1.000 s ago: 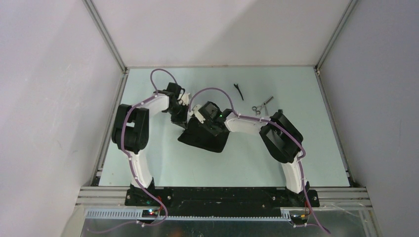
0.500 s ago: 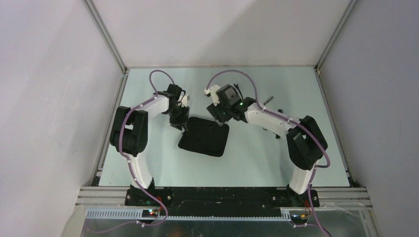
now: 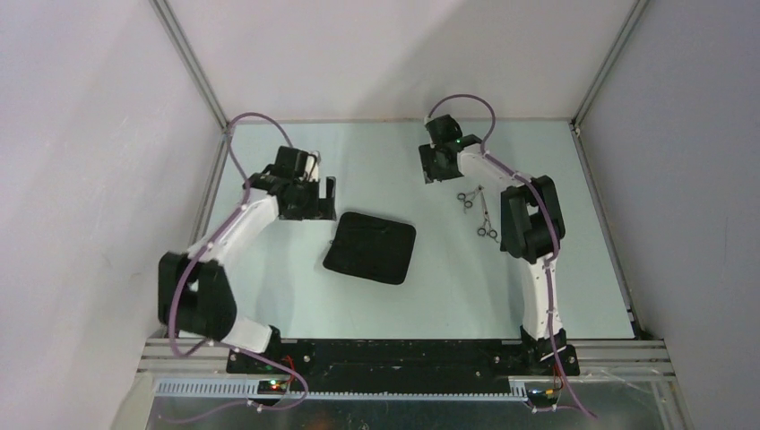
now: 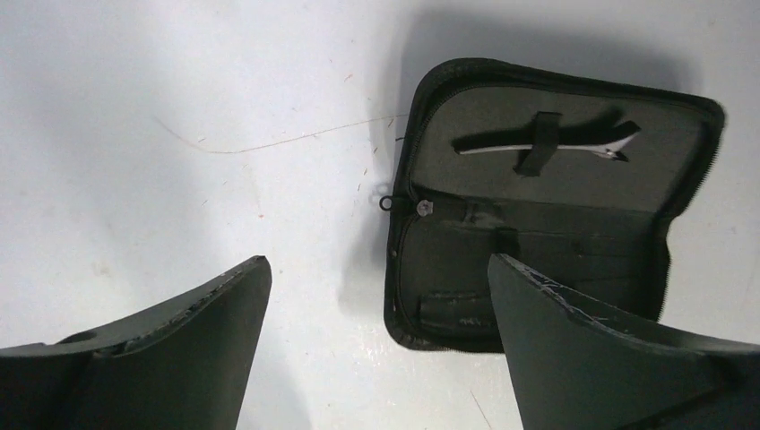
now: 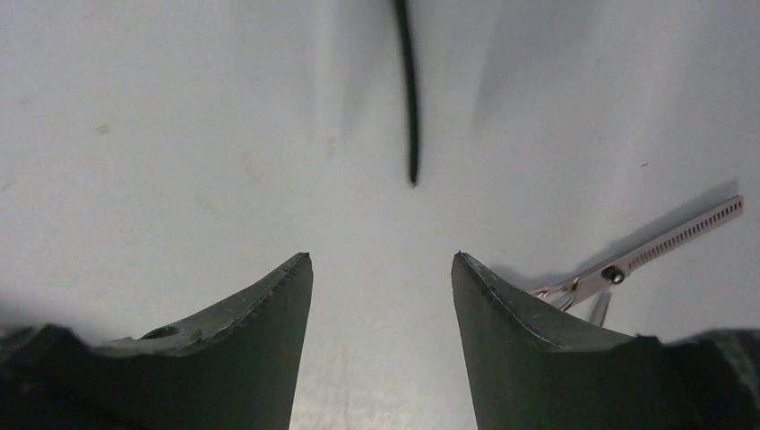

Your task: Sort the hair-cutting tools

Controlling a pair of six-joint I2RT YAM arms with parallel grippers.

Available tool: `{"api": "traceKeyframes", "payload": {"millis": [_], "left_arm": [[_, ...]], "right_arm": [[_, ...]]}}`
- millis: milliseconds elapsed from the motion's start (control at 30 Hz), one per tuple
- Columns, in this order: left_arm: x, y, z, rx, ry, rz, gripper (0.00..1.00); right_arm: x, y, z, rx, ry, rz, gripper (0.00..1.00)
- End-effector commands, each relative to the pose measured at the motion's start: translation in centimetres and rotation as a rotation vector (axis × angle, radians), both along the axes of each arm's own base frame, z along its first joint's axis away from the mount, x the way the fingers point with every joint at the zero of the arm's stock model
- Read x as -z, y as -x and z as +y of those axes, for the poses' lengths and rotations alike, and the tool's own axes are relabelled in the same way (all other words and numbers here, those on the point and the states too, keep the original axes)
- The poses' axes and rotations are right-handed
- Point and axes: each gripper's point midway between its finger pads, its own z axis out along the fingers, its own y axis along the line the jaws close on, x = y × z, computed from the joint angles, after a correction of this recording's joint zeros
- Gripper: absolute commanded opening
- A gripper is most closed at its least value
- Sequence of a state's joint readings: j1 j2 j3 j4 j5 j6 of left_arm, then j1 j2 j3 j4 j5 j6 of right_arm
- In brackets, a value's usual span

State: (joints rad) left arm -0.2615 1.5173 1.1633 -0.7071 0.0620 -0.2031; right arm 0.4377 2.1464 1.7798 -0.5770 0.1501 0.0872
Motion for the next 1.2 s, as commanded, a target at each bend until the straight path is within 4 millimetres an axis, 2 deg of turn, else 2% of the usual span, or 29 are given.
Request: {"api": "traceKeyframes", "payload": {"millis": [0, 167, 367, 567, 667, 800, 933, 1167], "left_arm": [[-4.2, 0.8, 1.3, -0.081, 0.010, -0.166, 0.99], [-6.5, 2.9, 1.8, -0.133, 0.072, -0.287, 0.99], [-6.9, 5.1, 1.2, -0.140, 0.162, -0.322, 0.98], [-7.0, 5.9, 1.2, -0.148, 0.191, -0.331, 0.97], [-7.2, 6.1, 1.1, -0.149, 0.204, -0.341, 0.97], [-7.4, 6.2, 0.4, -0.144, 0.254, -0.350, 0.96], [-7.9, 5.6, -1.2, -0.132, 0.347, -0.371, 0.95], [-9.4, 3.8, -4.5, -0.096, 0.521, -0.377, 0.95]], "right_arm": [[0.4, -2.1, -1.5, 0.091, -0.032, 0.021, 0.61], [2.1, -3.8, -2.3, 0.112, -0.054, 0.041, 0.56], [3.5, -4.6, -1.9, 0.101, -0.071, 0.065, 0.51], [5.2, -4.7, -1.3, 0.095, -0.088, 0.105, 0.44], [6.1, -4.7, -1.2, 0.099, -0.090, 0.119, 0.36], [7.0, -4.4, -1.4, 0.115, -0.086, 0.136, 0.20], [6.2, -3.5, -1.5, 0.132, -0.102, 0.123, 0.01], [2.0, -0.6, -1.2, 0.157, -0.235, 0.014, 0.00]]}}
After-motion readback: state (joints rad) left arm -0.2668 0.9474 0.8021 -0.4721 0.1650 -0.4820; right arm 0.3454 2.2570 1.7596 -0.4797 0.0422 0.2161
